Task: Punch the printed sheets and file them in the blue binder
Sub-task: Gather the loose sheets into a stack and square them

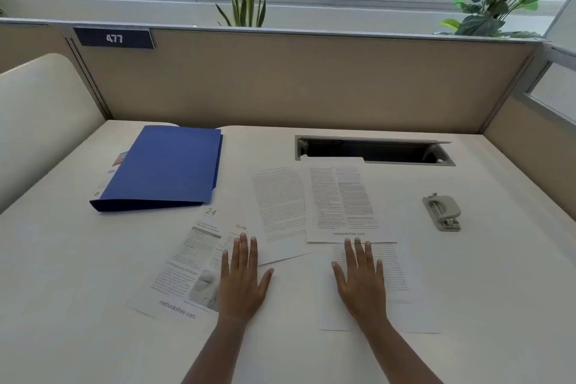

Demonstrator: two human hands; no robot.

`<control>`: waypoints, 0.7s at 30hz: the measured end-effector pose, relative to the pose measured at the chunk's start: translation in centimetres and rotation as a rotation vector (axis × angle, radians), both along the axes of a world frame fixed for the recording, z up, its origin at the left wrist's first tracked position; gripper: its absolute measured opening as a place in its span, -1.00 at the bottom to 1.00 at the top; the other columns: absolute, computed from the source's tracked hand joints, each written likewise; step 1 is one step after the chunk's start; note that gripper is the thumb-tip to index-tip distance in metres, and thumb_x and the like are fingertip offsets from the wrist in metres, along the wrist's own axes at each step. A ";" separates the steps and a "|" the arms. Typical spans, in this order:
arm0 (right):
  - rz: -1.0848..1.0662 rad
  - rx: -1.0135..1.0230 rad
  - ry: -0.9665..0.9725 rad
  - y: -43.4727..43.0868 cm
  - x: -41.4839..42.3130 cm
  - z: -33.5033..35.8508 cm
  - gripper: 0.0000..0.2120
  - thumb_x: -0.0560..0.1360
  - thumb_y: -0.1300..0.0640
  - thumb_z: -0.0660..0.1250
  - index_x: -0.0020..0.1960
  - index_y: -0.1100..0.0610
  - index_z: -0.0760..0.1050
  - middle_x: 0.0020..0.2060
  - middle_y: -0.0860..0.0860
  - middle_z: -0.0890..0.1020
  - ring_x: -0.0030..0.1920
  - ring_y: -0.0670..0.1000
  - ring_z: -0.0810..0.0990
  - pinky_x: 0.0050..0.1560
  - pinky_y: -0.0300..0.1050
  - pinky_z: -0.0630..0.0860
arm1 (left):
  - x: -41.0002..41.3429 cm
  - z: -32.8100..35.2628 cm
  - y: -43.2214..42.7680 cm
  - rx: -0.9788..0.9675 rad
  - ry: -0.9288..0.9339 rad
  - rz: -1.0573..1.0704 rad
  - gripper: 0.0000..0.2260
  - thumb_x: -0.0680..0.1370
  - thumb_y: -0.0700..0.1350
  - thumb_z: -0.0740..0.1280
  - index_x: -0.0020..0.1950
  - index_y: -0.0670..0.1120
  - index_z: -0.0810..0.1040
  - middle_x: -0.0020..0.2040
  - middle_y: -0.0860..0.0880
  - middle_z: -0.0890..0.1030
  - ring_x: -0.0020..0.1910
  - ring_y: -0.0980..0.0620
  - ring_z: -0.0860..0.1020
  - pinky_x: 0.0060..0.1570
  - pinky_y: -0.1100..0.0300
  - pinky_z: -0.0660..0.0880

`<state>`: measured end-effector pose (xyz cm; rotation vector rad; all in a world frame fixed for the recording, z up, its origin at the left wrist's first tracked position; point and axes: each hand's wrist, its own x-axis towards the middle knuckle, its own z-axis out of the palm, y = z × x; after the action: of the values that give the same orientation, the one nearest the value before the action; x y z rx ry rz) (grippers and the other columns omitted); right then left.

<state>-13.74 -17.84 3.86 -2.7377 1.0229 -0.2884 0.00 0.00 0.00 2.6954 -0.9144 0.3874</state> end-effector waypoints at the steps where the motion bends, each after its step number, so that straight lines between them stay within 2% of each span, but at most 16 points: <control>1: -0.008 0.025 -0.026 -0.1 -0.1 -0.3 -0.37 0.58 -0.17 -0.26 0.29 0.17 0.38 0.20 0.18 0.58 0.21 0.21 0.55 0.03 0.24 0.53 | 0.0 -0.2 0.0 -0.021 -0.010 0.003 -0.40 0.57 0.21 -0.23 0.52 -0.11 -0.16 0.51 -0.15 0.09 0.52 0.06 -0.27 0.47 0.10 -0.24; 4: -0.024 0.038 0.056 0.1 -0.5 -0.9 -0.31 0.58 -0.17 -0.27 0.24 0.19 0.47 0.17 0.18 0.61 0.18 0.22 0.57 0.00 0.25 0.54 | -0.1 -0.3 0.4 0.033 0.057 -0.005 -0.43 0.59 0.17 -0.23 0.51 -0.10 -0.18 0.56 -0.09 -0.17 0.52 0.06 -0.25 0.47 0.12 -0.25; 5: -0.031 0.027 0.065 0.3 -0.6 -1.1 -0.28 0.58 -0.17 -0.28 0.21 0.21 0.52 0.16 0.19 0.61 0.18 0.22 0.58 0.00 0.25 0.54 | -0.1 -0.7 0.4 0.028 0.064 -0.022 -0.44 0.59 0.16 -0.23 0.51 -0.10 -0.19 0.56 -0.09 -0.13 0.54 0.02 -0.19 0.47 0.12 -0.25; 7: -0.040 0.000 0.068 0.3 -0.6 -1.7 -0.26 0.58 -0.17 -0.28 0.18 0.22 0.55 0.14 0.19 0.62 0.16 0.22 0.58 0.00 0.26 0.53 | -0.3 -0.2 0.4 0.077 0.176 -0.029 -0.45 0.60 0.14 -0.24 0.52 -0.10 -0.13 0.47 -0.20 0.27 0.47 -0.08 0.11 0.47 0.14 -0.25; 8: -0.040 0.000 0.059 0.4 -0.7 -1.6 -0.26 0.58 -0.17 -0.29 0.17 0.21 0.55 0.14 0.20 0.62 0.16 0.22 0.59 0.01 0.27 0.53 | -0.4 0.0 0.4 0.090 0.206 -0.023 -0.45 0.60 0.13 -0.24 0.52 -0.11 -0.03 0.36 -0.23 0.44 0.38 -0.09 0.23 0.46 0.15 -0.26; 9: -0.037 -0.009 0.060 0.4 -0.7 -1.8 -0.26 0.58 -0.17 -0.29 0.17 0.21 0.55 0.14 0.20 0.62 0.16 0.22 0.59 0.02 0.27 0.52 | -0.5 0.2 0.4 0.089 0.235 -0.020 -0.45 0.60 0.13 -0.25 0.47 -0.14 0.10 0.27 -0.24 0.53 0.31 -0.08 0.28 0.46 0.17 -0.27; 10: -0.033 0.002 0.072 0.4 -0.8 -1.9 -0.26 0.58 -0.17 -0.29 0.17 0.21 0.55 0.15 0.20 0.62 0.16 0.22 0.59 0.03 0.28 0.51 | -0.6 0.5 0.3 0.090 0.260 -0.013 -0.45 0.60 0.12 -0.25 0.40 -0.17 0.20 0.23 -0.24 0.56 0.28 -0.08 0.29 0.46 0.18 -0.27; 12: -0.035 0.033 0.080 0.5 -0.7 -1.7 -0.26 0.58 -0.17 -0.29 0.17 0.21 0.56 0.15 0.19 0.62 0.16 0.22 0.59 0.04 0.28 0.51 | -0.8 0.9 0.3 0.080 0.304 -0.011 -0.45 0.60 0.12 -0.25 0.32 -0.18 0.28 0.22 -0.24 0.57 0.27 -0.07 0.30 0.45 0.18 -0.24; 20: -0.047 0.058 0.082 0.7 -0.7 -1.4 -0.24 0.57 -0.19 -0.31 0.18 0.20 0.55 0.16 0.19 0.61 0.14 0.23 0.60 0.06 0.29 0.49 | -1.0 1.7 0.3 0.087 0.317 -0.010 -0.46 0.59 0.12 -0.25 0.31 -0.15 0.30 0.23 -0.21 0.57 0.28 -0.07 0.31 0.42 0.15 -0.11; 21: -0.050 0.055 0.083 0.7 -0.7 -1.4 -0.24 0.56 -0.19 -0.31 0.18 0.20 0.55 0.16 0.19 0.61 0.14 0.23 0.60 0.06 0.29 0.49 | -1.1 1.9 0.3 0.088 0.320 -0.007 -0.46 0.59 0.12 -0.25 0.30 -0.15 0.30 0.23 -0.21 0.58 0.28 -0.09 0.35 0.41 0.14 -0.04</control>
<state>-14.47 -17.15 2.44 -2.6983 1.1050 -0.1540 -1.07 0.26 1.93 2.7212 -0.8623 -0.0876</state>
